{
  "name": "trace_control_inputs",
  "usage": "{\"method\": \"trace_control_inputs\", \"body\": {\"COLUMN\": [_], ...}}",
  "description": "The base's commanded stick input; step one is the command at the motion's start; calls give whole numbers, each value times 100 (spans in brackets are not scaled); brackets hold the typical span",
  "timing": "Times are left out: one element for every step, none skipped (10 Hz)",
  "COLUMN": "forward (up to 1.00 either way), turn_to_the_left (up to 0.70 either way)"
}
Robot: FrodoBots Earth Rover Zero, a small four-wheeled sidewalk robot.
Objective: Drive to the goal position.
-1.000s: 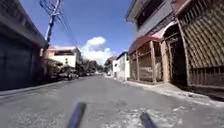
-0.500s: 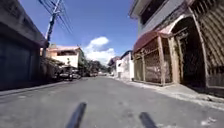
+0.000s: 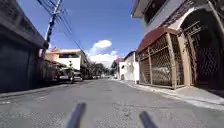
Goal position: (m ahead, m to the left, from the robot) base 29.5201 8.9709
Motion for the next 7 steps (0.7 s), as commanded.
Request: {"method": "trace_control_inputs", "body": {"forward": [100,100,100,100,100,100,100], "turn_to_the_left": [16,-15,-40,-40,-39,-35,-3]}}
